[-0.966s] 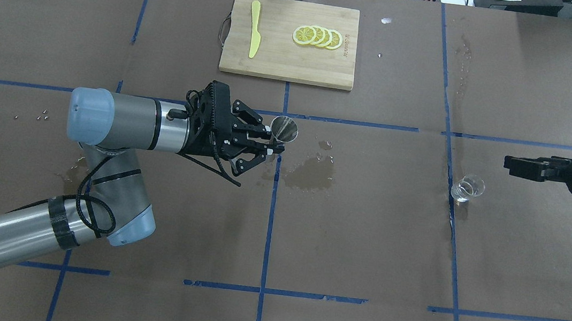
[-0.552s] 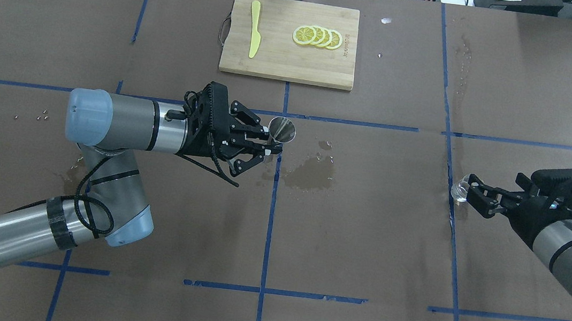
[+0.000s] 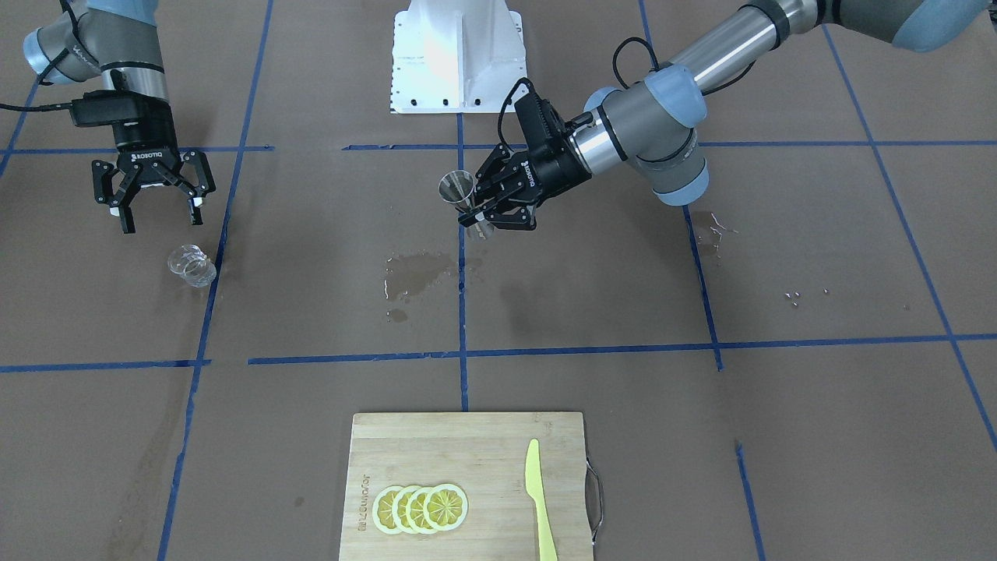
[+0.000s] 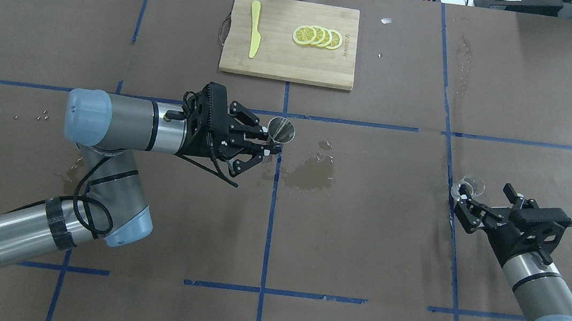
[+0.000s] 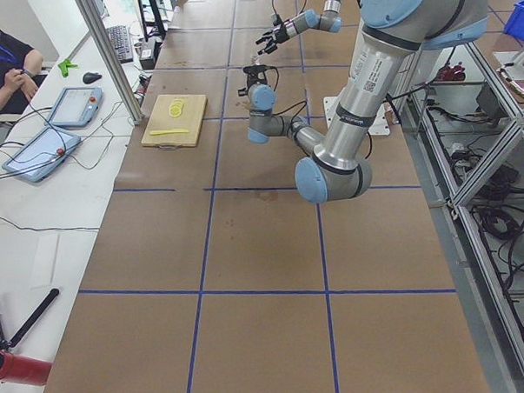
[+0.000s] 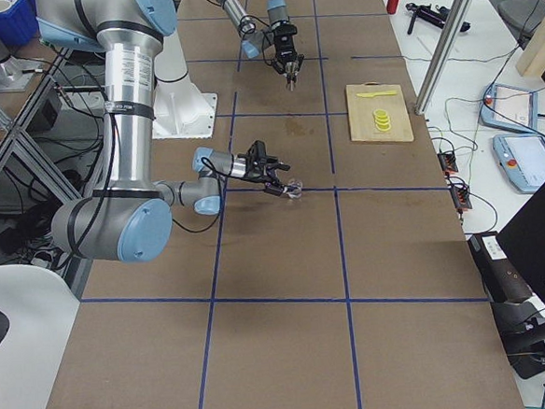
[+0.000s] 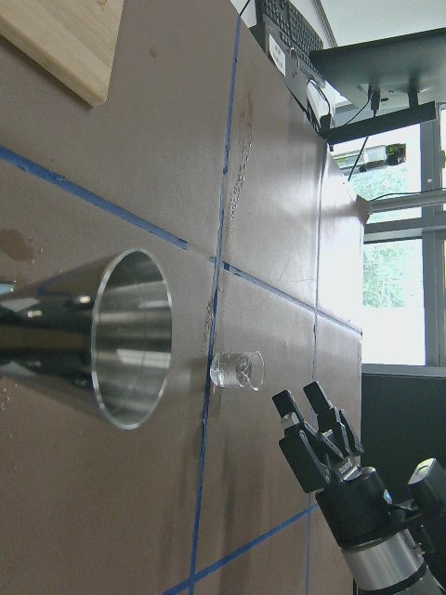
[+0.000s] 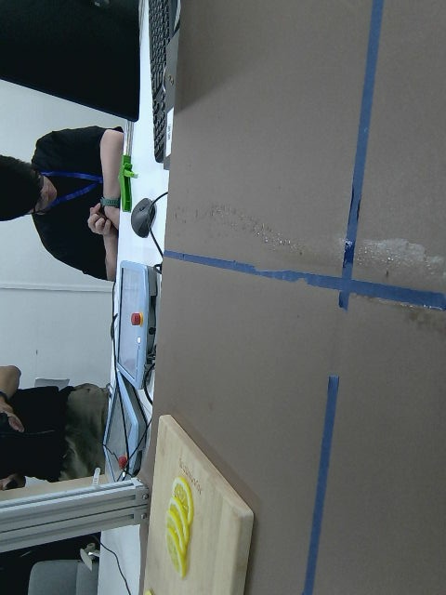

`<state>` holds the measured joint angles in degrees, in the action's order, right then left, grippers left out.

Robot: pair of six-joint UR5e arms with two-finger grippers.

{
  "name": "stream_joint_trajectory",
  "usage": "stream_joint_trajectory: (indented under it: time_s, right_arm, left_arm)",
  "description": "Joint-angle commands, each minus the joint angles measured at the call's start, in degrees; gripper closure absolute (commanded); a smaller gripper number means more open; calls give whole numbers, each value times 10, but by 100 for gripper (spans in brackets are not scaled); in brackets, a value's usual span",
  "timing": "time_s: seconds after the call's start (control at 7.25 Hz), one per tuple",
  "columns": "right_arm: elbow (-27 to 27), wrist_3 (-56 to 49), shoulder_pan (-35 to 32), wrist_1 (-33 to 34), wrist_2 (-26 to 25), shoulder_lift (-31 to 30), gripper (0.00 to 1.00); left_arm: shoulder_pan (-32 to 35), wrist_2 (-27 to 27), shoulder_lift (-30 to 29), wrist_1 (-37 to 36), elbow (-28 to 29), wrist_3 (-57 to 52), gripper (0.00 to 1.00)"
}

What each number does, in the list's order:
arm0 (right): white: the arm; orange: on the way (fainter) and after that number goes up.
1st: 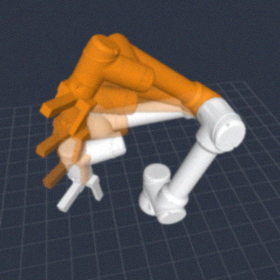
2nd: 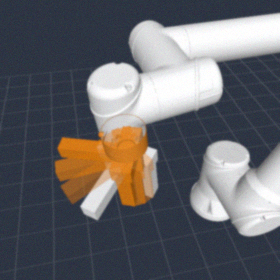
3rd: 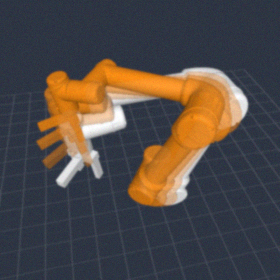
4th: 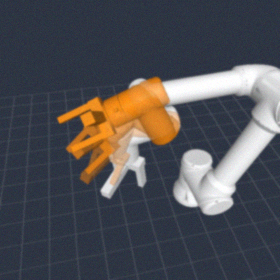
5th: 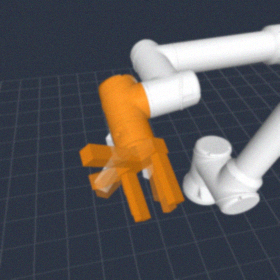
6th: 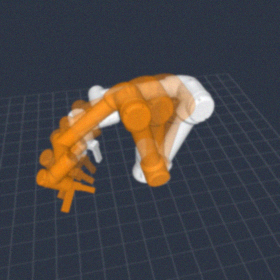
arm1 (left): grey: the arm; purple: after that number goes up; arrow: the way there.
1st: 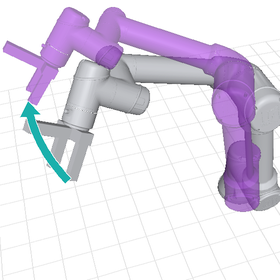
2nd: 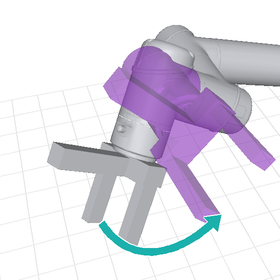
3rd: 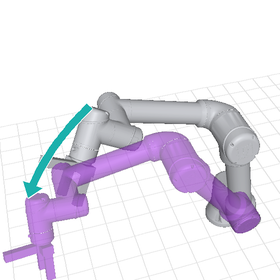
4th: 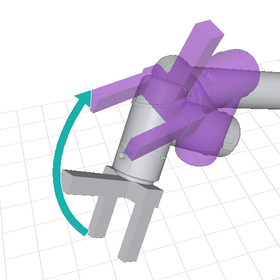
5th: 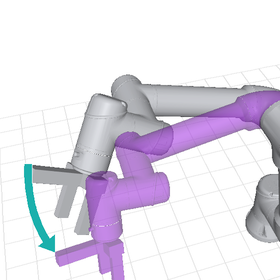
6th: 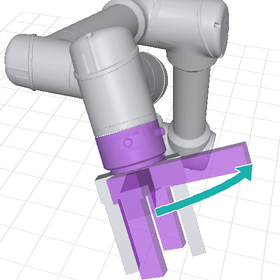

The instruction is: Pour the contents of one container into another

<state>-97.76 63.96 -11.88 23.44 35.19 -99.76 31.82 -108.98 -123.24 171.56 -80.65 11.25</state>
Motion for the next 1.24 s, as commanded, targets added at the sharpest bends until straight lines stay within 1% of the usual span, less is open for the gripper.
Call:
stream_joint_trajectory:
  time_s: [0.0, 0.14, 0.69, 0.97, 1.1]
  right_arm:
    - [72, -3, 11, -50, -38, 35, 0]
    - [88, -7, 12, -50, -47, 50, 0]
    - [119, -9, 16, -51, -57, 70, 1]
    - [141, -9, 16, -51, -57, 82, 6]
    - [152, -9, 16, -51, -62, 87, 11]
  left_arm:
    - [0, 0, 1, 0, -1, -1, 100]
    - [0, -1, 1, 0, -1, -1, 100]
    - [0, -1, 2, 1, -2, -1, 100]
    - [0, -1, 2, 2, -2, -1, 100]
    - [0, -1, 2, 3, -2, -1, 100]
